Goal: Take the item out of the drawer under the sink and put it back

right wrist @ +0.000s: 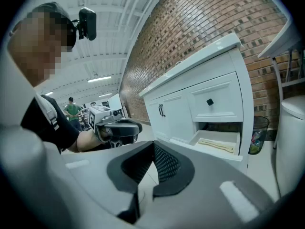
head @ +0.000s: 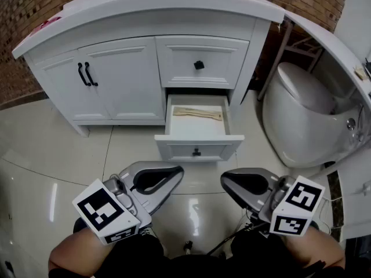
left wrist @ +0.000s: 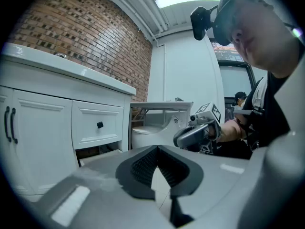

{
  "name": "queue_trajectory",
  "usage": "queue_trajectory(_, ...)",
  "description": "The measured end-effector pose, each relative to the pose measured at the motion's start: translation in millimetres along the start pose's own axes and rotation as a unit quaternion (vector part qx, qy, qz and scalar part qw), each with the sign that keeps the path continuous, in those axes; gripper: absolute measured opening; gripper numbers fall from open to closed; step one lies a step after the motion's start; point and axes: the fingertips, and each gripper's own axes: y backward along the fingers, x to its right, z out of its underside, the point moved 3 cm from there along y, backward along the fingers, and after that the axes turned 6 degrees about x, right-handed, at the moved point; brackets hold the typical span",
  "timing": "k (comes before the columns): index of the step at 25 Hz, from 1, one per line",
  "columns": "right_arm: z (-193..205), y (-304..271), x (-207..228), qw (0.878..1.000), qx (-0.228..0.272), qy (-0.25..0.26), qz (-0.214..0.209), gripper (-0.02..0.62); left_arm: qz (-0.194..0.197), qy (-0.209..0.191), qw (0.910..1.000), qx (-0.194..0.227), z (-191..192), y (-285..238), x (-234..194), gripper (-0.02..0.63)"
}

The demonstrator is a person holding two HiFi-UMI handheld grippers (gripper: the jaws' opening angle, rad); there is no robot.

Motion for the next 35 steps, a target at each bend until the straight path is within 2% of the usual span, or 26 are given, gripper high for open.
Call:
queue_trajectory(12, -12, -9, 49, 0.998, 0.027, -0.011, 0.063, 0.003, -0.044, 0.0, 0.9989, 0.014, 0, -8, -40, 0.006)
queue_trajectory(20, -7, -19, 63, 0.996, 0.009, 0.002, 0.083, 0.003, -0.065, -0.082, 0.9944, 0.019, -6, -22, -48, 0.006)
queue_trajectory(23, -9, -22, 68, 0.996, 0.013, 0.001, 0.087, 0.003, -0.078, -0.093, 0.9925, 0.003, -6, -26, -59, 0.006)
queue_trajectory(26, -10, -24, 72, 0.996, 0.013, -0.004, 0.089, 0.003, -0.088, -0.098, 0.9912, -0.015, -10, -35, -75, 0.034)
queue_trajectory(29, -9, -26, 76, 0.996, 0.013, -0.013, 0.087, 0.003, -0.081, -0.116, 0.9894, -0.031, -18, -48, -93, 0.034)
queue_trajectory(31, -11, -28, 77, 0.996, 0.014, -0.015, 0.084, 0.003, -0.071, -0.168, 0.9814, -0.06, -20, -60, -110, 0.034)
queue_trajectory(33, -13, -31, 75, 0.997, 0.015, -0.011, 0.079, 0.003, -0.069, -0.235, 0.964, -0.103, -18, -75, -128, 0.034)
queue_trajectory(35, -14, -34, 72, 0.997, 0.015, -0.005, 0.074, 0.003, -0.065, -0.286, 0.9453, -0.143, -9, -92, -148, 0.034)
